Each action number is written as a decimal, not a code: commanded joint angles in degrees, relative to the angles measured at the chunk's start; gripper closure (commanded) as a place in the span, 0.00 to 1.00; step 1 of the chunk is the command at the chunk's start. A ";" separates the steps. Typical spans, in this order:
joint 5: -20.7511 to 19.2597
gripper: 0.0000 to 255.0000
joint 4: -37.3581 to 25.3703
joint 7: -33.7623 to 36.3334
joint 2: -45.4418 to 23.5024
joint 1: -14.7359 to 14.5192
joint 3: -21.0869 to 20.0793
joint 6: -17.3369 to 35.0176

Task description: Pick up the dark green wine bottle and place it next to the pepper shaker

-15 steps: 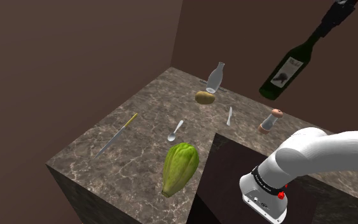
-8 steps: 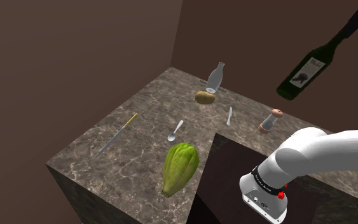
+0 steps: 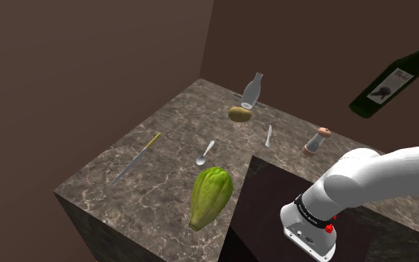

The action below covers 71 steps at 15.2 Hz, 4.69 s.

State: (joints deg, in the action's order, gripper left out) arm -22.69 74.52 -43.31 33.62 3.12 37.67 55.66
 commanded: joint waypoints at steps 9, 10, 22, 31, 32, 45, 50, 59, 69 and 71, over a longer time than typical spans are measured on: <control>-2.67 1.00 -7.81 -11.35 -3.39 -4.18 12.72 0.00; -2.97 1.00 -5.76 -10.73 -2.28 -3.33 11.65 0.86; -5.61 1.00 13.82 -5.73 8.07 2.76 5.81 9.65; -7.38 1.00 25.17 -3.54 13.75 5.45 5.04 15.28; -7.58 1.00 26.32 -3.35 14.31 5.71 5.06 15.88; -10.58 1.00 39.78 -1.31 20.56 8.59 6.44 23.34; -11.92 1.00 44.35 -0.72 22.51 9.56 7.49 26.11; -14.66 1.00 51.85 0.17 25.43 11.12 10.02 31.06; -18.25 1.00 59.16 0.99 27.75 12.62 13.78 36.60; -19.05 1.00 60.50 1.14 28.09 12.89 14.66 37.73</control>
State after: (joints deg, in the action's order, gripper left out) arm -41.35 134.25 -42.34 61.53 15.89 51.93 92.73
